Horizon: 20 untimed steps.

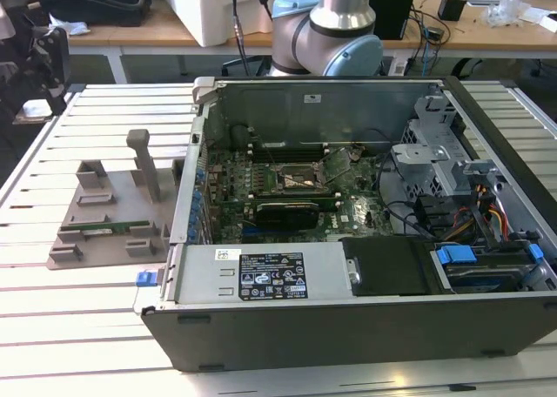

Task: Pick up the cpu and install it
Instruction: 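Pick up the cpu and move it towards the insertion slot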

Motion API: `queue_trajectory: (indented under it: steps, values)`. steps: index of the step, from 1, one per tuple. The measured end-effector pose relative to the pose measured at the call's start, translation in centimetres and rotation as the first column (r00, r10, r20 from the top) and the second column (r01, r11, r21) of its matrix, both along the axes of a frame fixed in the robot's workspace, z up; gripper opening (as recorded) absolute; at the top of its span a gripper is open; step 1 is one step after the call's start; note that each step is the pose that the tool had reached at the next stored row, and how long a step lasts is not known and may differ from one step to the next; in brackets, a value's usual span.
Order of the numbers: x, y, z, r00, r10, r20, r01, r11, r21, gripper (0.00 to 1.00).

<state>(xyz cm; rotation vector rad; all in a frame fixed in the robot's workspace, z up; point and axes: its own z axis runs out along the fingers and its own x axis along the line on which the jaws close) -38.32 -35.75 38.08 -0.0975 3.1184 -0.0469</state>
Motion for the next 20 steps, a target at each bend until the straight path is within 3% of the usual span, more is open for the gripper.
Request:
queue_trajectory:
  steps: [4, 6, 7, 8, 9, 15, 20]
  values:
    - [0.0, 0.01, 0.5, 1.0, 0.0, -0.0001, 0.0, 1.0, 0.0004, 0.55]
    - [0.0, 0.01, 1.34, 1.0, 0.0, -0.0001, 0.0, 1.0, 0.001, 0.55]
    - [0.0, 0.0, 1.73, 1.0, 0.0, 0.0001, 0.0, 1.0, 0.0071, 0.55]
    - [0.0, 0.0, 1.94, 1.0, 0.0, 0.0, 0.0, 0.9996, 0.0273, 0.55]
    - [0.0, 0.01, 2.09, 1.0, 0.0, -0.0001, 0.0, 0.9994, 0.0358, 0.55]
    - [0.0, 0.0, 2.15, 1.0, 0.0, -0.0002, 0.0, 0.9994, 0.0358, 0.55]
    - [1.3, 0.01, 2.13, 1.0, 0.0, 0.0, 0.0, 0.9994, 0.0354, 0.55]
